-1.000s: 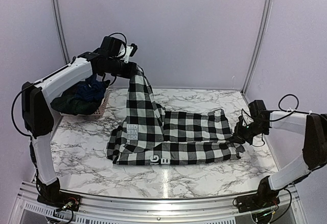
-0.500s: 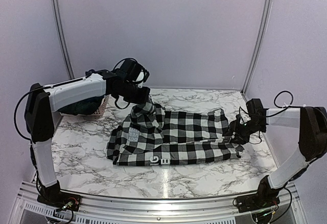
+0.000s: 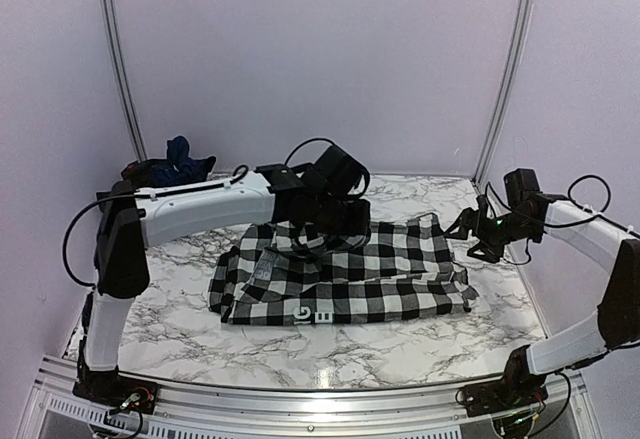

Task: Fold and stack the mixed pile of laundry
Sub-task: Smooth out the 1/3-folded shirt at the center of the board.

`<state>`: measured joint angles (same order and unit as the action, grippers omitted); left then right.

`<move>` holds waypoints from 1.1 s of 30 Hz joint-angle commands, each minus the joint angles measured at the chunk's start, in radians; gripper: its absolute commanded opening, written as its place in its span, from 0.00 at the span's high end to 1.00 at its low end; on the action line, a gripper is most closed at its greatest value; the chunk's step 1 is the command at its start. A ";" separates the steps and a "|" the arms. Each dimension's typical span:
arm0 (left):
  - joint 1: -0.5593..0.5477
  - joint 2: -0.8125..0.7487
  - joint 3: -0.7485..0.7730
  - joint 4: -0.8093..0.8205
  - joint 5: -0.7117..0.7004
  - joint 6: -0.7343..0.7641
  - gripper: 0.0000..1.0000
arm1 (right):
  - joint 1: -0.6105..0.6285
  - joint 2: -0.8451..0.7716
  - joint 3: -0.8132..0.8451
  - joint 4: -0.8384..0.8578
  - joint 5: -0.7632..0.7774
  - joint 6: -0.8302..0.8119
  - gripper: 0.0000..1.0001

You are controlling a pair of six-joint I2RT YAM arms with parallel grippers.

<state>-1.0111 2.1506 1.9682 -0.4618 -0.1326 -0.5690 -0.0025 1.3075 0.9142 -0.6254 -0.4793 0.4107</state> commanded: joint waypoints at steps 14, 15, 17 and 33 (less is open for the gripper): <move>-0.180 0.147 0.183 -0.017 -0.003 0.333 0.46 | -0.035 -0.033 -0.061 0.054 -0.141 0.008 0.15; -0.179 0.113 0.164 -0.017 -0.020 0.369 0.31 | -0.035 -0.030 -0.063 0.066 -0.148 0.009 0.16; -0.170 0.017 0.101 0.001 -0.048 0.431 0.12 | -0.028 -0.029 -0.061 0.090 -0.160 0.019 0.16; 0.193 -0.335 -0.658 0.072 0.232 0.178 0.01 | 0.175 0.325 0.097 0.145 -0.154 -0.146 0.30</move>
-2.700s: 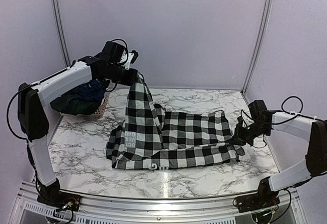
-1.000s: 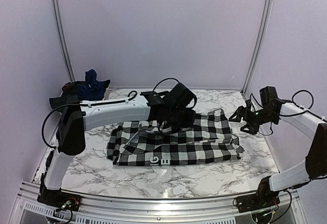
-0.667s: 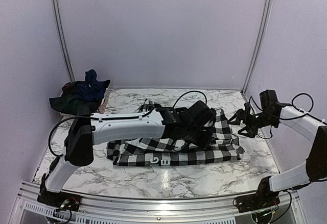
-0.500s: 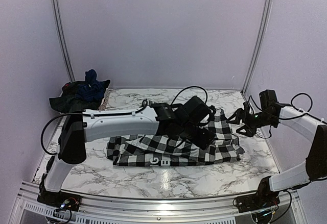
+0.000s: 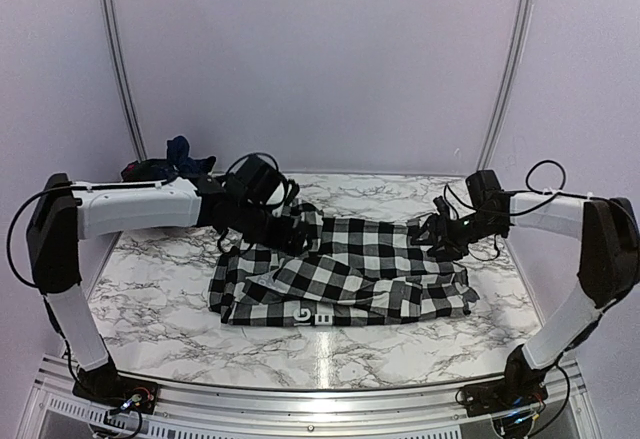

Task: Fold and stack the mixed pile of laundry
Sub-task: Smooth out the 1/3-folded shirt at the center of the board, then move the 1/3-folded shirt to the center of the board.

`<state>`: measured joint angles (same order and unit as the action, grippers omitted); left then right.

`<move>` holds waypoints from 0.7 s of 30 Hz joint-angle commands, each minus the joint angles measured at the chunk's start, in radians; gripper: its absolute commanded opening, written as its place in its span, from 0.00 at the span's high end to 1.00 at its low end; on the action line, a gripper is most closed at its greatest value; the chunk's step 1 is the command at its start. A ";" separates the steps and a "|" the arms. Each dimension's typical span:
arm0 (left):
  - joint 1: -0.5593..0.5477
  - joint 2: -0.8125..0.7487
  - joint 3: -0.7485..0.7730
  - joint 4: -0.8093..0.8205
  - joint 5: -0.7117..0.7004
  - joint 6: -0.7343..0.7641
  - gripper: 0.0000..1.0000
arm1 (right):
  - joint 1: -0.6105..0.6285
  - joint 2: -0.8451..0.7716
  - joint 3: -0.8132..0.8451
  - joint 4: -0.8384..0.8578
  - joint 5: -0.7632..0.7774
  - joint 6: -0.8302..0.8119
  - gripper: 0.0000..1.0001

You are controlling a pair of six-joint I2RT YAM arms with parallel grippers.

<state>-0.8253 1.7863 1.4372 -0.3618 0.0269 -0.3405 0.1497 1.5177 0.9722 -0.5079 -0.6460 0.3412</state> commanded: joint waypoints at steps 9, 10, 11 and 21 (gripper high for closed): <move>0.017 0.004 -0.371 -0.034 0.080 -0.056 0.16 | 0.101 0.145 -0.142 0.035 0.044 -0.096 0.31; 0.017 -0.021 -0.419 -0.035 0.079 -0.059 0.17 | 0.115 0.131 -0.169 0.030 0.048 -0.092 0.31; 0.018 -0.045 -0.455 -0.038 0.079 -0.059 0.19 | 0.130 0.115 -0.200 0.028 0.049 -0.085 0.31; 0.031 -0.338 -0.535 -0.086 0.043 -0.059 0.21 | 0.261 -0.110 -0.271 -0.046 0.053 0.015 0.30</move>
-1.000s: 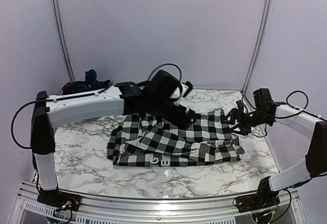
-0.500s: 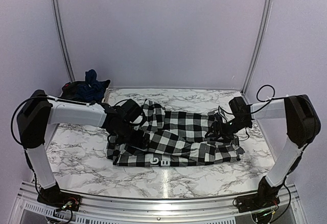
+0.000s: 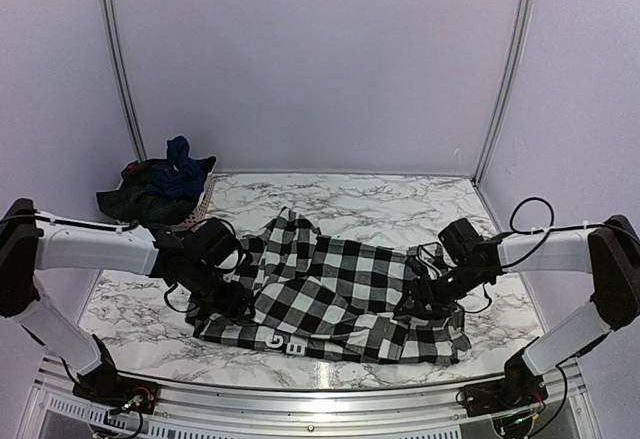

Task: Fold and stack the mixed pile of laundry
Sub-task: Move the 1/3-folded shirt to the center of the board.

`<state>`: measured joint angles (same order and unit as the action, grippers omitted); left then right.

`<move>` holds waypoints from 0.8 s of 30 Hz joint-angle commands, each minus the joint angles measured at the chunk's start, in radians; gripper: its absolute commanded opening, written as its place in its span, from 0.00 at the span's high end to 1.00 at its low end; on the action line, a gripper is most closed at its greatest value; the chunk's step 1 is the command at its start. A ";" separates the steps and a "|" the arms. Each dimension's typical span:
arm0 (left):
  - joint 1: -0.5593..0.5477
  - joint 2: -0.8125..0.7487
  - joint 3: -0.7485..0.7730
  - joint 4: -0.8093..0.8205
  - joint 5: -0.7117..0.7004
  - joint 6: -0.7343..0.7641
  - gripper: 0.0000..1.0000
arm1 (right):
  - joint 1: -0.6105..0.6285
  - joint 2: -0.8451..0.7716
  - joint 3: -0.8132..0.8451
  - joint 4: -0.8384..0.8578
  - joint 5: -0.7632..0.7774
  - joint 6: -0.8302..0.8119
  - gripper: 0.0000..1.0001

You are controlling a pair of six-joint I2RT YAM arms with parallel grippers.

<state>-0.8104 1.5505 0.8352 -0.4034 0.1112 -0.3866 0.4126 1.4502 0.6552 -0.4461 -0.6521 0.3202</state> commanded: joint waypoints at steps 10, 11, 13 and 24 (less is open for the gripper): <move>0.157 0.169 0.394 -0.023 0.033 -0.127 0.35 | -0.020 0.013 0.313 -0.144 0.099 0.018 0.33; 0.158 0.194 0.410 -0.021 0.037 -0.139 0.40 | -0.012 0.017 0.324 -0.135 0.086 0.019 0.34; 0.161 0.239 0.438 -0.017 0.056 -0.157 0.47 | 0.015 0.027 0.346 -0.119 0.071 0.032 0.36; 0.138 0.350 0.435 -0.008 0.098 -0.161 0.56 | 0.261 0.116 0.355 -0.036 0.043 0.074 0.43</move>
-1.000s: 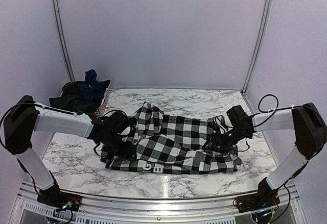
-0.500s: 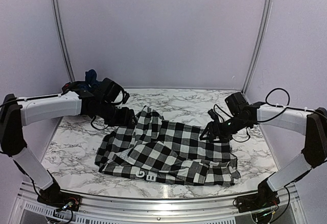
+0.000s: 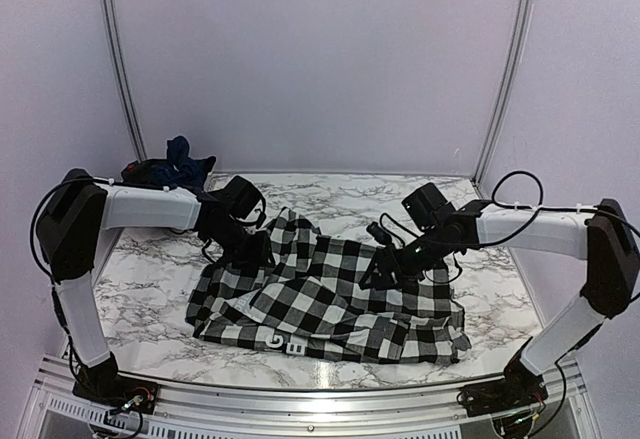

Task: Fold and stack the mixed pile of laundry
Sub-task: Move the 1/3-folded shirt to the center of the board, then adjust the 1/3-folded shirt at the center of the board.

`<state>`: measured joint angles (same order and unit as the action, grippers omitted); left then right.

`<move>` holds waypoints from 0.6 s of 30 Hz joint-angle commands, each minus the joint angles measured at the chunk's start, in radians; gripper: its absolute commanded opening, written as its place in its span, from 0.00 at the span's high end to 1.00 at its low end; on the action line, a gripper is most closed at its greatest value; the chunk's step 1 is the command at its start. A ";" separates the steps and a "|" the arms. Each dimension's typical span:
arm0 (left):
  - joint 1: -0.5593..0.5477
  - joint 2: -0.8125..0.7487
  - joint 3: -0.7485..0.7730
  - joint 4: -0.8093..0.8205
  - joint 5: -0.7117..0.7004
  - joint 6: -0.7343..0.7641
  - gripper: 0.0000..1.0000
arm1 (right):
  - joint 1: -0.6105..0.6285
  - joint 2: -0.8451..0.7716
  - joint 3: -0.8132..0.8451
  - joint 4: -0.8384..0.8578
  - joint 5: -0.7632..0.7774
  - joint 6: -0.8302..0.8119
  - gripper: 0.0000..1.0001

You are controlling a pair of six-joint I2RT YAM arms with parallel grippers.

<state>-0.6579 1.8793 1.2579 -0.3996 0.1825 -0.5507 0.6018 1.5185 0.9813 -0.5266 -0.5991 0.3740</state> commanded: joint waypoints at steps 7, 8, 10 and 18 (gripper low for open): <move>-0.040 0.075 0.010 -0.012 0.041 0.021 0.59 | 0.185 0.182 0.058 0.102 -0.010 0.031 0.49; -0.040 0.078 0.009 -0.012 0.041 0.022 0.62 | 0.193 0.200 0.054 0.113 -0.010 0.033 0.50; -0.040 0.078 0.024 -0.013 0.032 0.028 0.70 | 0.202 0.235 0.042 0.128 -0.010 0.032 0.51; 0.012 0.074 0.177 -0.037 0.009 0.073 1.00 | 0.205 0.296 -0.050 0.170 -0.007 0.017 0.53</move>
<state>-0.6849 1.9545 1.3468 -0.4236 0.2031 -0.5068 0.7986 1.7840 0.9756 -0.3813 -0.6209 0.3965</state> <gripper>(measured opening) 0.014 0.472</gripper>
